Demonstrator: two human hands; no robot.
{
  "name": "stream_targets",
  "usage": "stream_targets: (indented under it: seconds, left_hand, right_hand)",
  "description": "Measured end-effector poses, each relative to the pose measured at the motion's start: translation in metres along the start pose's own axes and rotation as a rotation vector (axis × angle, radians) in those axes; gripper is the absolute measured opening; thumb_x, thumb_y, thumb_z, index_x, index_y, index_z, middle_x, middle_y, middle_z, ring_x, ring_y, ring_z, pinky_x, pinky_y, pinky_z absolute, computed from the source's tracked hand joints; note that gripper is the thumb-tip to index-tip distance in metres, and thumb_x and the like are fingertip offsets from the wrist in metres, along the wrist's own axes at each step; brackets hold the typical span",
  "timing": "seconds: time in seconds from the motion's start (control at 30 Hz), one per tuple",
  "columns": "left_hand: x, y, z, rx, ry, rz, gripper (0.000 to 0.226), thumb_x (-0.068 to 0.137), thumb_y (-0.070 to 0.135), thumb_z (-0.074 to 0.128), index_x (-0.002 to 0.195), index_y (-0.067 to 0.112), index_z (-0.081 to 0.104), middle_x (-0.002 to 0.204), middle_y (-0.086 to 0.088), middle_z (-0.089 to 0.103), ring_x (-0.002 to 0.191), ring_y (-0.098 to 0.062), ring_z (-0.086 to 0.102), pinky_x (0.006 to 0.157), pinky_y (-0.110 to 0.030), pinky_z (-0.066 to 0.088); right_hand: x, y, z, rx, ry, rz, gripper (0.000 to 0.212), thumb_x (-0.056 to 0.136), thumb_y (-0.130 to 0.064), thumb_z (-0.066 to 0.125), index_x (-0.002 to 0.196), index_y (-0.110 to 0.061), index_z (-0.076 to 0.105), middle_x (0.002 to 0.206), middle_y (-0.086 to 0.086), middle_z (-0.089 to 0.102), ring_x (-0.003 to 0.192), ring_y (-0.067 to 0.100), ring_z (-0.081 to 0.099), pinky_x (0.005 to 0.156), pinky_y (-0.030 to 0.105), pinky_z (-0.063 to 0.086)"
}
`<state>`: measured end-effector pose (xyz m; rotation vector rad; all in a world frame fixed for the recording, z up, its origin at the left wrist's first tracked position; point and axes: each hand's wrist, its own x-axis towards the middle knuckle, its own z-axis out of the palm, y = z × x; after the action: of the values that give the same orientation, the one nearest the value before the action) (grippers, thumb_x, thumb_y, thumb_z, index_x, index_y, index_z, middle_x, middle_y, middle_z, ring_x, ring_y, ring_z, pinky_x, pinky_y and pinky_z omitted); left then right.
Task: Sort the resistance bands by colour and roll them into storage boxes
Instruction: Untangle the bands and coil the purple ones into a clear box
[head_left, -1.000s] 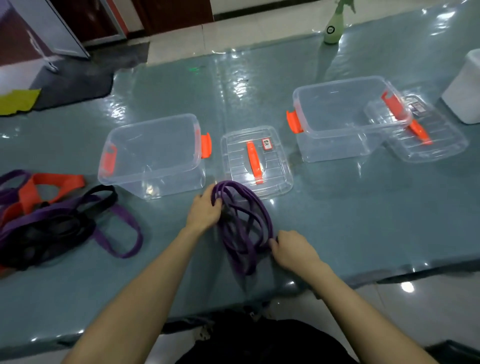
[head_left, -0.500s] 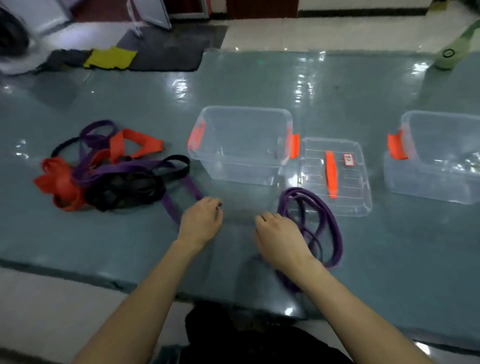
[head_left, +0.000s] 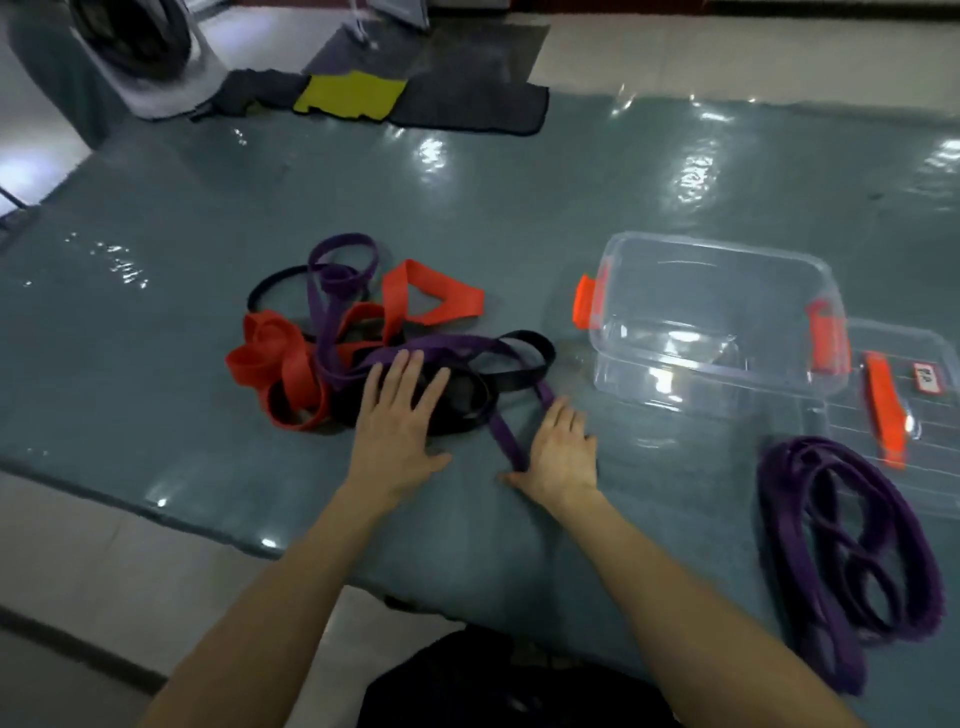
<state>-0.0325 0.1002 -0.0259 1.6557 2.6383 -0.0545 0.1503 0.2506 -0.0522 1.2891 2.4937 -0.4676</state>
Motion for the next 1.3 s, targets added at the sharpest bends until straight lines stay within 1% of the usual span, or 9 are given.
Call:
stream_targets:
  seconds: [0.1, 0.27, 0.57, 0.77, 0.87, 0.97, 1.1, 1.2, 1.3]
  left_hand:
    - [0.022, -0.002, 0.021, 0.092, -0.122, 0.068, 0.129, 0.059, 0.068, 0.093, 0.169, 0.028, 0.036, 0.174, -0.016, 0.033, 0.166, -0.039, 0.018, 0.134, -0.064, 0.006]
    - [0.046, -0.022, 0.022, 0.107, 0.022, 0.193, 0.070, 0.064, 0.024, 0.093, 0.131, 0.022, 0.070, 0.119, -0.005, 0.066, 0.128, -0.035, 0.057, 0.125, -0.060, 0.026]
    - [0.015, -0.134, -0.006, -0.139, 0.619, 0.432, 0.040, 0.088, -0.001, 0.060, 0.124, 0.016, 0.059, 0.121, -0.002, 0.063, 0.118, -0.030, 0.061, 0.117, -0.042, 0.031]
    - [-0.019, -0.114, -0.017, 0.048, -0.344, 0.699, 0.070, 0.086, 0.048, 0.069, 0.153, 0.034, 0.059, 0.173, -0.002, 0.041, 0.166, -0.023, 0.026, 0.136, -0.049, 0.017]
    - [-0.003, -0.103, -0.038, -0.564, -0.007, 0.496, 0.032, 0.085, 0.037, 0.075, 0.115, 0.032, 0.082, 0.132, 0.012, 0.076, 0.127, -0.005, 0.067, 0.108, -0.039, 0.055]
    - [0.037, -0.109, -0.060, -0.694, 0.407, 0.253, 0.027, 0.085, 0.035, 0.079, 0.111, 0.030, 0.073, 0.106, 0.018, 0.073, 0.100, -0.005, 0.069, 0.089, -0.042, 0.059]
    - [0.089, -0.124, -0.056, -0.403, -0.096, 0.186, 0.119, 0.065, 0.079, 0.084, 0.162, 0.027, 0.040, 0.163, 0.000, 0.048, 0.156, -0.023, 0.038, 0.132, -0.053, 0.024]
    - [0.105, -0.137, -0.034, -0.182, -0.266, 0.301, 0.057, 0.076, 0.071, 0.078, 0.117, 0.033, 0.066, 0.119, 0.007, 0.068, 0.133, -0.023, 0.059, 0.127, -0.045, 0.028]
    - [0.107, -0.155, -0.026, -0.311, -0.121, 0.257, 0.035, 0.097, 0.058, 0.067, 0.089, 0.024, 0.067, 0.080, 0.007, 0.064, 0.091, -0.027, 0.067, 0.086, -0.042, 0.050]
  right_hand:
    - [0.006, 0.006, 0.012, -0.046, 0.066, 0.012, 0.119, 0.083, -0.076, 0.074, 0.160, 0.002, 0.028, 0.155, 0.017, 0.049, 0.141, 0.033, 0.051, 0.113, 0.046, 0.043]
    - [-0.002, 0.002, 0.006, 0.086, 0.121, -0.014, 0.028, 0.102, -0.026, 0.061, 0.124, -0.010, 0.056, 0.123, 0.015, 0.069, 0.107, 0.037, 0.070, 0.088, 0.043, 0.054]
    - [0.036, -0.023, -0.074, 0.747, 0.267, 0.152, 0.012, 0.101, -0.016, 0.063, 0.107, -0.006, 0.064, 0.090, 0.016, 0.069, 0.082, 0.031, 0.065, 0.075, 0.041, 0.050]
    - [0.059, -0.065, -0.156, 1.185, 0.308, 0.105, 0.027, 0.088, -0.035, 0.085, 0.098, -0.011, 0.076, 0.062, -0.001, 0.063, 0.044, 0.010, 0.059, 0.049, 0.023, 0.053]
    - [0.050, -0.081, -0.190, 1.107, 0.426, -0.020, 0.041, 0.091, -0.048, 0.082, 0.100, -0.010, 0.074, 0.063, -0.007, 0.061, 0.047, 0.007, 0.061, 0.058, 0.034, 0.062]
    - [0.038, -0.087, -0.227, 1.045, 0.525, -0.122, 0.042, 0.096, -0.051, 0.075, 0.095, -0.009, 0.073, 0.059, -0.011, 0.057, 0.051, 0.013, 0.063, 0.068, 0.044, 0.065]
    - [0.025, -0.089, -0.266, 1.111, 0.625, -0.276, 0.036, 0.097, -0.042, 0.073, 0.094, -0.005, 0.076, 0.063, 0.001, 0.054, 0.052, 0.013, 0.061, 0.056, 0.028, 0.055]
    - [0.021, -0.081, -0.281, 1.229, 0.675, -0.280, 0.018, 0.095, -0.030, 0.073, 0.089, -0.014, 0.077, 0.055, -0.011, 0.053, 0.046, 0.008, 0.055, 0.059, 0.030, 0.055]
    - [0.027, -0.066, -0.270, 1.198, 0.674, -0.158, 0.015, 0.094, -0.026, 0.065, 0.083, -0.020, 0.072, 0.062, -0.006, 0.057, 0.054, 0.014, 0.058, 0.062, 0.036, 0.055]
